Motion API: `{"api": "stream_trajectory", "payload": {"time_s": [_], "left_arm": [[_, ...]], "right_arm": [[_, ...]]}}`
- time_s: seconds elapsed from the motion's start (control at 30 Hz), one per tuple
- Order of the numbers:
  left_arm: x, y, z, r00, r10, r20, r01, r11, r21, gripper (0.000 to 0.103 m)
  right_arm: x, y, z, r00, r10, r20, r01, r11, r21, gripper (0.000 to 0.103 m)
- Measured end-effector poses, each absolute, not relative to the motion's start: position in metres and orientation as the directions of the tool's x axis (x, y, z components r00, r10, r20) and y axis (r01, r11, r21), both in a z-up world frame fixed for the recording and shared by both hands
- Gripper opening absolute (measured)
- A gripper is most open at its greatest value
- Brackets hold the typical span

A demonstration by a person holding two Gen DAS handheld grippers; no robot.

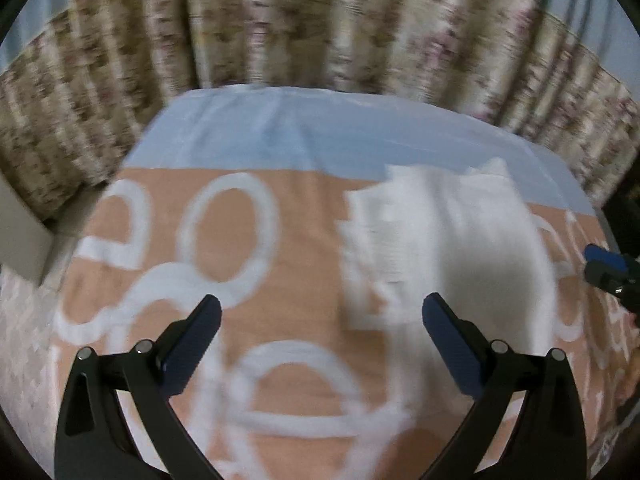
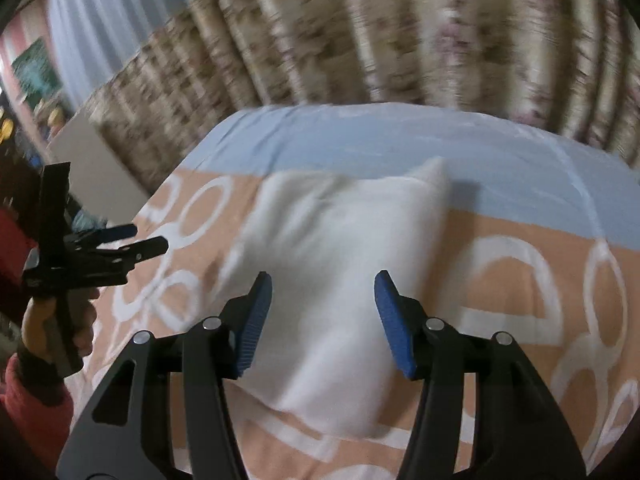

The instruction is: Fold small clothes

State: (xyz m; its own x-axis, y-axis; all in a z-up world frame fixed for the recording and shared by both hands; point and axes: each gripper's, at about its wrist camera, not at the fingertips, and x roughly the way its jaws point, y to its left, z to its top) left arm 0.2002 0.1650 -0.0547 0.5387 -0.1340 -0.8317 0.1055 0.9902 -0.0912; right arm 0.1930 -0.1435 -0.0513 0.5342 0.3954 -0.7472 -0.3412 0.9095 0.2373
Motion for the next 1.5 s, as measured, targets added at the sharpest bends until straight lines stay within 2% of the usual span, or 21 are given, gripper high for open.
{"api": "stream_trajectory", "payload": {"time_s": [0.17, 0.23, 0.27, 0.3, 0.33, 0.37, 0.4, 0.53, 0.6, 0.63, 0.87, 0.9, 1.1, 1.17, 1.2, 1.23, 1.27, 1.3, 1.33, 1.37, 1.5], "left_arm": [[0.206, 0.109, -0.07, 0.503, -0.176, -0.846, 0.201, 0.976, -0.083, 0.101], [0.204, 0.099, -0.076, 0.487, -0.181, -0.854, 0.229, 0.97, -0.075, 0.101], [0.202, 0.093, -0.081, 0.472, -0.178, -0.863, 0.245, 0.967, -0.065, 0.1], [0.2, 0.09, -0.085, 0.46, -0.177, -0.87, 0.256, 0.965, -0.061, 0.092], [0.198, 0.086, -0.091, 0.436, -0.185, -0.881, 0.275, 0.959, -0.065, 0.074], [0.196, 0.085, -0.095, 0.418, -0.199, -0.886, 0.287, 0.955, -0.079, 0.063], [0.194, 0.083, -0.1, 0.394, -0.224, -0.892, 0.298, 0.949, -0.106, 0.045], [0.19, 0.075, -0.106, 0.397, -0.191, -0.898, 0.332, 0.942, -0.053, 0.035], [0.189, 0.077, -0.1, 0.408, -0.196, -0.892, 0.331, 0.942, -0.056, 0.03], [0.19, 0.081, -0.096, 0.407, -0.222, -0.886, 0.331, 0.94, -0.083, 0.017], [0.175, 0.096, -0.09, 0.417, -0.228, -0.88, 0.308, 0.946, -0.099, 0.018], [0.173, 0.098, -0.093, 0.419, -0.229, -0.879, 0.301, 0.948, -0.103, 0.021], [0.171, 0.108, -0.109, 0.405, -0.216, -0.888, 0.265, 0.958, -0.113, 0.052], [0.17, 0.11, -0.104, 0.43, -0.193, -0.882, 0.251, 0.964, -0.088, 0.063], [0.169, 0.112, -0.101, 0.444, -0.179, -0.878, 0.242, 0.967, -0.075, 0.076], [0.167, 0.114, -0.096, 0.462, -0.165, -0.872, 0.234, 0.97, -0.06, 0.081], [0.167, 0.116, -0.094, 0.468, -0.16, -0.869, 0.233, 0.971, -0.054, 0.083], [0.168, 0.117, -0.091, 0.471, -0.157, -0.868, 0.231, 0.972, -0.051, 0.088], [0.168, 0.119, -0.09, 0.473, -0.152, -0.868, 0.228, 0.973, -0.046, 0.091], [0.17, 0.122, -0.089, 0.475, -0.146, -0.868, 0.221, 0.974, -0.043, 0.091], [0.177, 0.127, -0.095, 0.442, -0.193, -0.876, 0.217, 0.971, -0.104, 0.092]], "right_arm": [[0.187, -0.156, -0.086, 0.49, 0.373, -0.788, -0.299, 0.921, 0.25, 0.053], [0.183, -0.158, -0.095, 0.47, 0.375, -0.799, -0.302, 0.919, 0.254, 0.045], [0.182, -0.159, -0.098, 0.462, 0.376, -0.803, -0.306, 0.918, 0.253, 0.044], [0.183, -0.156, -0.102, 0.456, 0.372, -0.808, -0.31, 0.918, 0.248, 0.042], [0.181, -0.156, -0.104, 0.454, 0.369, -0.811, -0.311, 0.919, 0.243, 0.037], [0.181, -0.155, -0.107, 0.448, 0.365, -0.816, -0.311, 0.919, 0.24, 0.034], [0.182, -0.152, -0.109, 0.443, 0.367, -0.818, -0.31, 0.919, 0.245, 0.028], [0.18, -0.147, -0.111, 0.451, 0.348, -0.822, -0.324, 0.922, 0.213, 0.017], [0.178, -0.145, -0.107, 0.464, 0.357, -0.81, -0.336, 0.918, 0.213, 0.015], [0.177, -0.143, -0.104, 0.472, 0.36, -0.805, -0.344, 0.916, 0.207, 0.014], [0.165, -0.128, -0.102, 0.464, 0.344, -0.816, -0.403, 0.903, 0.152, 0.013], [0.166, -0.128, -0.109, 0.452, 0.328, -0.829, -0.402, 0.905, 0.139, 0.013], [0.168, -0.141, -0.124, 0.429, 0.33, -0.84, -0.38, 0.91, 0.164, 0.014], [0.166, -0.145, -0.119, 0.434, 0.35, -0.83, -0.379, 0.907, 0.184, 0.017], [0.166, -0.15, -0.114, 0.442, 0.36, -0.822, -0.373, 0.907, 0.197, 0.018], [0.166, -0.154, -0.11, 0.448, 0.374, -0.812, -0.367, 0.905, 0.214, 0.026], [0.165, -0.155, -0.107, 0.455, 0.383, -0.804, -0.363, 0.904, 0.225, 0.032], [0.165, -0.159, -0.102, 0.468, 0.391, -0.792, -0.358, 0.904, 0.234, 0.042], [0.164, -0.161, -0.099, 0.476, 0.389, -0.789, -0.357, 0.905, 0.231, 0.046], [0.164, -0.162, -0.096, 0.484, 0.386, -0.785, -0.358, 0.906, 0.225, 0.047], [0.165, -0.169, -0.09, 0.518, 0.369, -0.772, -0.333, 0.918, 0.216, 0.07]]}}
